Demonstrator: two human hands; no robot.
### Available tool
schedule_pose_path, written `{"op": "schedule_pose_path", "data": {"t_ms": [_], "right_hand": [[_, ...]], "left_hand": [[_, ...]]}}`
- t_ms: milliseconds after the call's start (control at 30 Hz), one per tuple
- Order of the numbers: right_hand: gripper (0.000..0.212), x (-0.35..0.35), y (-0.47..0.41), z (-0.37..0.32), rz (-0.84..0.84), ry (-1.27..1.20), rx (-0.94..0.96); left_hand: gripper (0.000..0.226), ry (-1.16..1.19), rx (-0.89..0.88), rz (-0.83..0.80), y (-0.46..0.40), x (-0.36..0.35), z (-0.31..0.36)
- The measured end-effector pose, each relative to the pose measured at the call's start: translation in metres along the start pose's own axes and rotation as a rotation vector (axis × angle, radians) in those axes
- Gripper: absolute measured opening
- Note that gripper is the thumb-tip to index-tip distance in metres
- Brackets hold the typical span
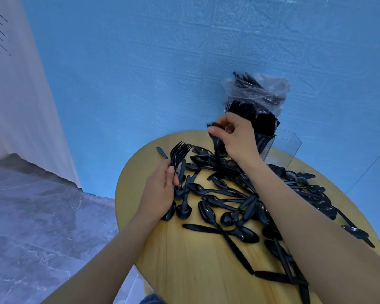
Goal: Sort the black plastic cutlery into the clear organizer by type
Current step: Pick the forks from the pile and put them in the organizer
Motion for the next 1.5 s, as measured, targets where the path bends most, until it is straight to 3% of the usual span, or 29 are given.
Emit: {"op": "schedule_pose_path", "data": {"t_ms": [167,333,433,533,600,767,867,1133,1300,1500], "right_hand": [[0.019,0.021,0.010,-0.010,0.181,-0.254,-0.034],[0.013,0.002,0.036,-0.003,0.120,-0.402,-0.199],[0.012,-0.002,0.054,0.002,0.116,-0.455,-0.224],[0.017,0.009,0.063,0.001,0.165,-0.485,-0.220],[0.020,0.018,0.070,0.000,0.190,-0.463,-0.221],[0.017,0.033,0.091,0.014,0.255,-0.407,-0.279],[0.029,0.038,0.102,0.015,0.208,-0.358,-0.282],[0.030,0.047,0.117,0.002,0.084,0.105,-0.074],[0.042,0.056,0.128,-0.002,-0.053,0.185,-0.099],[0.020,0.128,0.178,0.006,0.177,0.453,-0.142]], "left_hand": [[0.021,0.046,0.014,-0.010,0.003,0.001,0.008],[0.022,0.162,0.073,-0.068,0.006,-0.009,0.030],[0.021,0.262,0.097,-0.136,0.012,-0.025,0.050],[0.022,0.211,0.063,-0.169,0.020,-0.038,0.063],[0.022,0.129,0.025,-0.156,0.027,-0.044,0.071],[0.024,0.259,0.105,-0.233,0.049,-0.066,0.080],[0.023,0.275,0.110,-0.283,0.059,-0.076,0.084],[0.029,0.363,0.187,-0.400,0.080,-0.085,0.090],[0.026,0.191,0.116,-0.332,0.078,-0.076,0.077],[0.031,0.025,0.024,-0.166,0.078,-0.063,0.064]]}}
Point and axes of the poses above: each hand's wrist, its own y-axis away from the middle knuckle, its own x-axis out of the back of the hand, z = x × y, the point moved 7 cm from there along -y, towards the middle knuckle, and after that the axes turned 4 degrees about x, right-handed, at the moved point
